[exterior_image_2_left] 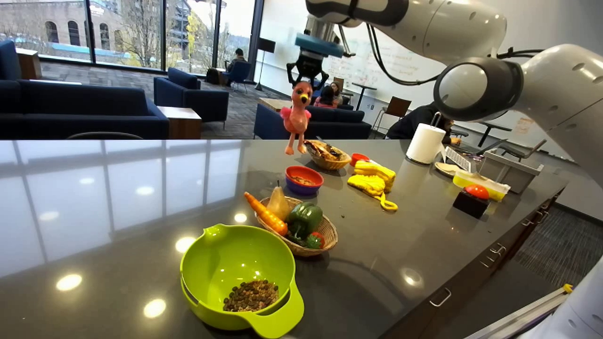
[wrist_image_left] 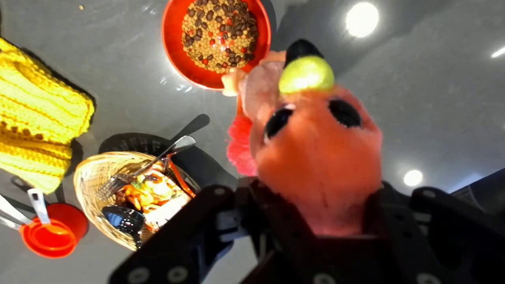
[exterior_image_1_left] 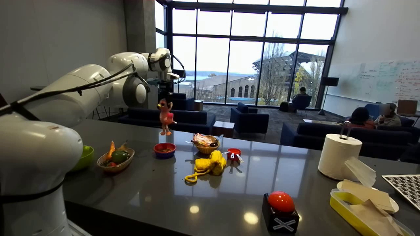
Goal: Move the toy to the right and put it on the yellow cloth.
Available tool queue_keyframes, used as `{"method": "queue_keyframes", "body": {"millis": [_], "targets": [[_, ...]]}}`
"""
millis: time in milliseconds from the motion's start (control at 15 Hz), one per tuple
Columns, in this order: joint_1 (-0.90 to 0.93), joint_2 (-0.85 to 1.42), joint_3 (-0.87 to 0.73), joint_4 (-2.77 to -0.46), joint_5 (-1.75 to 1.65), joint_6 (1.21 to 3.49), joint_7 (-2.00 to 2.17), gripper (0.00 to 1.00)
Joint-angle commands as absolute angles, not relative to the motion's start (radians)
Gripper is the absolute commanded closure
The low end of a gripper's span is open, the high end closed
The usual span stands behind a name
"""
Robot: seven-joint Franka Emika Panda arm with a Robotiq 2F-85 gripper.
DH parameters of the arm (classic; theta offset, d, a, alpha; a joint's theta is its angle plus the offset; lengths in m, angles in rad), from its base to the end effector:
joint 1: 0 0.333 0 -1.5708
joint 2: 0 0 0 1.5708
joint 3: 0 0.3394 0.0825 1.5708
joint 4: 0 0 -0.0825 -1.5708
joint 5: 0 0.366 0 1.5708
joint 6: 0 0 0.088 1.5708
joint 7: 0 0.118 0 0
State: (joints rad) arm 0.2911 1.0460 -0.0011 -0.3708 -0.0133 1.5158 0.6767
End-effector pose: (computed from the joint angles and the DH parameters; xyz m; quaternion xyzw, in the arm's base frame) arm 0.7509 0.2230 0.4606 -0.9801 0.1923 -0.0471 0.0167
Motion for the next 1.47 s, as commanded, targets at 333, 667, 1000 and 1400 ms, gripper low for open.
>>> {"method": "queue_keyframes", "body": {"millis": [333,667,1000,1400], "targets": [[0.202,1.03,0.07,-0.368,0.051,1.287,0.245,0.84],[0.177,1.013,0.064,-0.401,0.049,1.216,0.146,0.84],[0.163,1.024,0.044,-0.387,0.035,1.206,0.178,0.84],[0.121,1.042,0.019,-0.375,0.044,1.278,0.3,0.84]]}}
